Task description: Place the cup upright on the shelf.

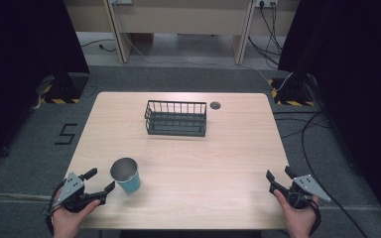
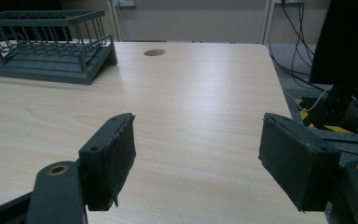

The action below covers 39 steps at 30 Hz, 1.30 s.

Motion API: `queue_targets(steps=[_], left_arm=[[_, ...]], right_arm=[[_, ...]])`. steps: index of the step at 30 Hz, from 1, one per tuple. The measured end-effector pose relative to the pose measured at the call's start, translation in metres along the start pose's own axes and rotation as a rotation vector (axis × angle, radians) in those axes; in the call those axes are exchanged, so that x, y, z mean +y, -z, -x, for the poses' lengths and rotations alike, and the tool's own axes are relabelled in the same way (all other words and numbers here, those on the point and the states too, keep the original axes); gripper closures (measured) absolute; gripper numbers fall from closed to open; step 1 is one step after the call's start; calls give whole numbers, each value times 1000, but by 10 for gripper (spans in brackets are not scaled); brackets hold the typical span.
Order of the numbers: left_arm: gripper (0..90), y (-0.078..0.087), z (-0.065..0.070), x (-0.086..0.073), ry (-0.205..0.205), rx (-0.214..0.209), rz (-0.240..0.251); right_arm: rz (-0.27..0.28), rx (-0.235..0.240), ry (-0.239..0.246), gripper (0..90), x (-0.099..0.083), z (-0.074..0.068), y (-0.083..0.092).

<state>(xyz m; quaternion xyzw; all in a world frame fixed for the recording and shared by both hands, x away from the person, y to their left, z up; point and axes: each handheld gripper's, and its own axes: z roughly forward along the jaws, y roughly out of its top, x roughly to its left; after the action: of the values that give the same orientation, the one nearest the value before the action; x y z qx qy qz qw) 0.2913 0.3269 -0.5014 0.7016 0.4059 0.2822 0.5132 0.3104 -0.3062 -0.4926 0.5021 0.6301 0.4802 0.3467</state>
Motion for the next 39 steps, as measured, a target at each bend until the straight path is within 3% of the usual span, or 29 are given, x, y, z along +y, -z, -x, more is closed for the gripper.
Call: queue_targets(steps=[22,31,39], left_arm=[[145,-2,19,3,-41,-101,-14],[145,-12,26,6,-36,-130,-13],[145,-24,28,9,-42,-131,-18]], right_arm=[[-16,26,9,272,-1,-5,-4],[-27,27,12,264,-2,-7,-6],[-38,29,12,262,-3,-7,-7]])
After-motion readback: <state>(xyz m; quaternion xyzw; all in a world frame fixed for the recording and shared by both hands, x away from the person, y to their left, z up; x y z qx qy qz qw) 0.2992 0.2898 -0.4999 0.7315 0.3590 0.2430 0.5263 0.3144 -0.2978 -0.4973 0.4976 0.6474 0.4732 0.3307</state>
